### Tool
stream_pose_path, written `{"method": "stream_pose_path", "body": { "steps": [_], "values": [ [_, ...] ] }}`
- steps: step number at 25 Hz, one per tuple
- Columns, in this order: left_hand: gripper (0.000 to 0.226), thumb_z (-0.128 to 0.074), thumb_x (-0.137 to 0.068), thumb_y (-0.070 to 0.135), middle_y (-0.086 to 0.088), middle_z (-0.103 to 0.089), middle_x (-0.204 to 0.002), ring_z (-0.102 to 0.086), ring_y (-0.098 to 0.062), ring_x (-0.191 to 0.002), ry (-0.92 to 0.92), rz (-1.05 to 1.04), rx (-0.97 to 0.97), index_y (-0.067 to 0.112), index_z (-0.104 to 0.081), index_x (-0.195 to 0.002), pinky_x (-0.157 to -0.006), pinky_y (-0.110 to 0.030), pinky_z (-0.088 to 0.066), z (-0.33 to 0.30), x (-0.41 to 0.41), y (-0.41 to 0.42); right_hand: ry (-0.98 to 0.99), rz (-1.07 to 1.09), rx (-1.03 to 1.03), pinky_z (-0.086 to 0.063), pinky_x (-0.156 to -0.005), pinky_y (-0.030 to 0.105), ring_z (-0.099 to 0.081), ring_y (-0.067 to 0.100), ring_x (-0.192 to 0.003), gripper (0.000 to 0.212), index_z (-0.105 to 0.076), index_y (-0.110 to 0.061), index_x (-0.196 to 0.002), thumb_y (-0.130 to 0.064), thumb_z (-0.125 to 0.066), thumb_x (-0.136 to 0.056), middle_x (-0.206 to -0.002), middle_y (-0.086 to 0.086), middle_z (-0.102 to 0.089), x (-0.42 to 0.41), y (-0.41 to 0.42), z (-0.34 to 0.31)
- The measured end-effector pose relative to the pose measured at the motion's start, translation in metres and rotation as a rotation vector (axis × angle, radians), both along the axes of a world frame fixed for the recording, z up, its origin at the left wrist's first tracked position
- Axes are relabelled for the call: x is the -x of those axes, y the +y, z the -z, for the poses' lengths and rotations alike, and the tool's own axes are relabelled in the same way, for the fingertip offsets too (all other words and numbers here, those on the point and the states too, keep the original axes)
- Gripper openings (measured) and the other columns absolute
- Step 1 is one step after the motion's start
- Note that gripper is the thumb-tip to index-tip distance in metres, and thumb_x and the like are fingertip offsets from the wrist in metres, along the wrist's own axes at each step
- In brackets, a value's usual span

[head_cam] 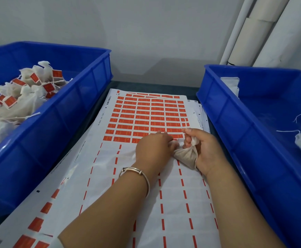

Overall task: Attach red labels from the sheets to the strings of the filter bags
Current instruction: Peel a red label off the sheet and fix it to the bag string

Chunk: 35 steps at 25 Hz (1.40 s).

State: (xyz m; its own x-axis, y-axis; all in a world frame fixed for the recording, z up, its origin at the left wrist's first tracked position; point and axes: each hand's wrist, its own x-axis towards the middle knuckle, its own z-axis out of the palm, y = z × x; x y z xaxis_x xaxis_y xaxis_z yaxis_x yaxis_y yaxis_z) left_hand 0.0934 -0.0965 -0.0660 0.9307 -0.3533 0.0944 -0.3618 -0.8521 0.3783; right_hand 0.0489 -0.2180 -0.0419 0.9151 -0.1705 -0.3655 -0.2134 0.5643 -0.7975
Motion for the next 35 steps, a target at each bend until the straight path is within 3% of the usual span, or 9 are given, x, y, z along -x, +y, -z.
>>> {"method": "stream_pose_path", "body": {
  "steps": [6,20,25,30,35],
  "values": [
    [0.031,-0.040,-0.098,0.035,0.001,-0.068,-0.102,-0.062,-0.018,-0.084,-0.058,0.018,-0.030,0.023,-0.067,-0.108,-0.086,-0.031,-0.049,0.000,0.001,-0.002,0.003,0.031,0.075,-0.052,-0.051,0.023,-0.071,0.014,-0.062,0.020,-0.069,-0.011,-0.105,-0.014,-0.066,-0.086,-0.096,0.005,-0.075,0.001,0.001,-0.001],
    [0.033,-0.037,-0.099,0.032,-0.001,-0.068,-0.098,-0.063,-0.019,-0.082,-0.131,0.033,-0.053,0.020,-0.068,-0.105,-0.085,-0.030,-0.049,0.002,0.001,-0.002,0.007,0.028,0.054,-0.053,-0.053,0.025,-0.071,0.013,-0.064,0.020,-0.069,-0.011,-0.106,-0.014,-0.066,-0.086,-0.099,0.005,-0.074,0.001,0.001,-0.002],
    [0.035,-0.041,-0.096,0.041,0.001,-0.070,-0.100,-0.063,-0.017,-0.084,-0.115,-0.034,0.066,0.022,-0.069,-0.105,-0.086,-0.029,-0.048,0.006,0.001,-0.002,0.017,0.029,0.058,-0.054,-0.055,0.026,-0.073,0.017,-0.074,0.021,-0.068,-0.011,-0.107,-0.014,-0.065,-0.087,-0.100,0.006,-0.074,0.000,0.002,-0.002],
    [0.027,-0.046,-0.095,0.033,0.002,-0.071,-0.098,-0.062,-0.016,-0.079,-0.141,-0.027,0.105,0.023,-0.071,-0.101,-0.078,-0.025,-0.045,0.007,-0.002,-0.003,0.004,0.045,0.106,-0.050,-0.048,0.021,-0.068,0.011,-0.054,0.019,-0.069,-0.009,-0.105,-0.015,-0.064,-0.088,-0.089,0.004,-0.075,0.000,0.002,-0.002],
    [0.024,-0.049,-0.095,0.032,0.001,-0.068,-0.096,-0.056,-0.013,-0.076,-0.147,-0.132,0.206,0.019,-0.067,-0.103,-0.073,-0.023,-0.043,0.009,-0.004,-0.004,-0.001,0.054,0.123,-0.050,-0.047,0.020,-0.065,0.010,-0.051,0.018,-0.069,-0.009,-0.103,-0.015,-0.064,-0.087,-0.075,0.001,-0.073,-0.002,0.001,0.000]
  ]
}}
